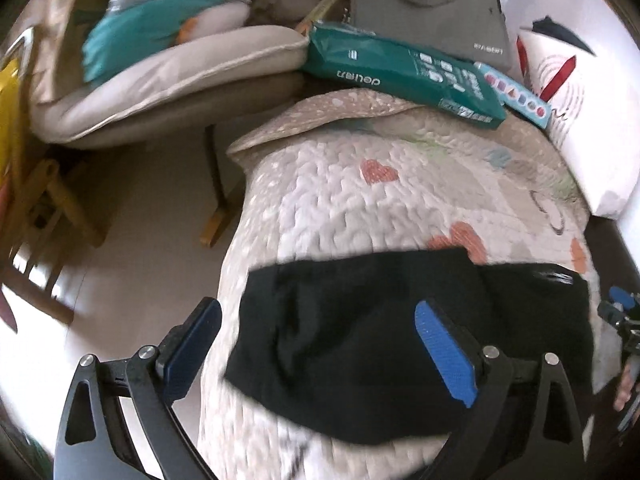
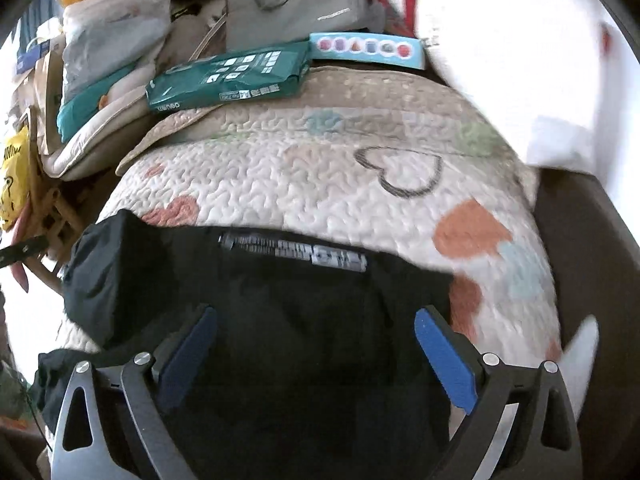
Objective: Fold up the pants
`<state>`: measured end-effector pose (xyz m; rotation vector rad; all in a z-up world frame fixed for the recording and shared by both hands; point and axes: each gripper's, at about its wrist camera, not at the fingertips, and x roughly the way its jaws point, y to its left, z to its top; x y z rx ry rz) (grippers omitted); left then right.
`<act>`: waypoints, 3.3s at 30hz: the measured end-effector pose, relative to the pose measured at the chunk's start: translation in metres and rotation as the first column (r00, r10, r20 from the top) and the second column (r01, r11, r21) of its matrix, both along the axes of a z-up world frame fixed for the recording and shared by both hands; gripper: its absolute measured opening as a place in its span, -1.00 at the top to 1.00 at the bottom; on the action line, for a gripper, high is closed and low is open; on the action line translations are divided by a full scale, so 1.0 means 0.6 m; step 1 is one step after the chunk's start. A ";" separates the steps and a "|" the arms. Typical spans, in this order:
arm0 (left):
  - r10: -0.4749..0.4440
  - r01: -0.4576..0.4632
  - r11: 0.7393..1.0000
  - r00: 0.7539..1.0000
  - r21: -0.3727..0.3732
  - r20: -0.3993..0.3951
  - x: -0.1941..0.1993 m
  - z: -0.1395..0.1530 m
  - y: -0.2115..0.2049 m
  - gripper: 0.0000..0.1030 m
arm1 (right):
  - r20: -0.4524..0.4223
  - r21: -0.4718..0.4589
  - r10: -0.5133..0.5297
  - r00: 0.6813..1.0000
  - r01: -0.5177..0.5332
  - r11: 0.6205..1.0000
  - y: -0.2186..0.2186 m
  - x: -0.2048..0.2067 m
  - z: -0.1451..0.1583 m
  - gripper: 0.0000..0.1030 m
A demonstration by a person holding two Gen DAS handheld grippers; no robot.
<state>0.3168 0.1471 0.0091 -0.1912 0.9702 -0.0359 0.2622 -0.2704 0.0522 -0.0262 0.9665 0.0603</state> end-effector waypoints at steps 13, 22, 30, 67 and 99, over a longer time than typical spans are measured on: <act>-0.196 0.197 0.980 0.976 -0.004 -0.091 0.092 -0.093 -0.020 -0.48 | -0.073 -0.107 0.243 0.967 -0.250 0.962 0.055 0.149 -0.085 -0.78; -0.233 0.236 0.971 0.969 0.037 -0.078 0.060 -0.080 -0.008 0.76 | -0.132 -0.039 0.309 0.942 -0.317 0.948 0.061 0.177 -0.122 -0.27; -0.194 0.198 0.974 0.980 0.111 -0.046 0.033 -0.060 -0.008 0.77 | -0.146 0.064 0.331 0.932 -0.325 0.944 0.066 0.161 -0.117 0.70; -0.203 0.179 0.881 0.979 0.437 0.008 -0.461 -0.035 -0.055 0.12 | -0.279 0.043 0.291 0.915 -0.291 0.956 0.081 -0.346 -0.121 0.83; 0.530 -0.539 0.792 0.840 -0.287 -0.117 -0.493 -0.053 0.208 0.07 | -0.063 0.172 0.636 0.769 -0.619 0.766 0.521 -0.231 -0.052 0.02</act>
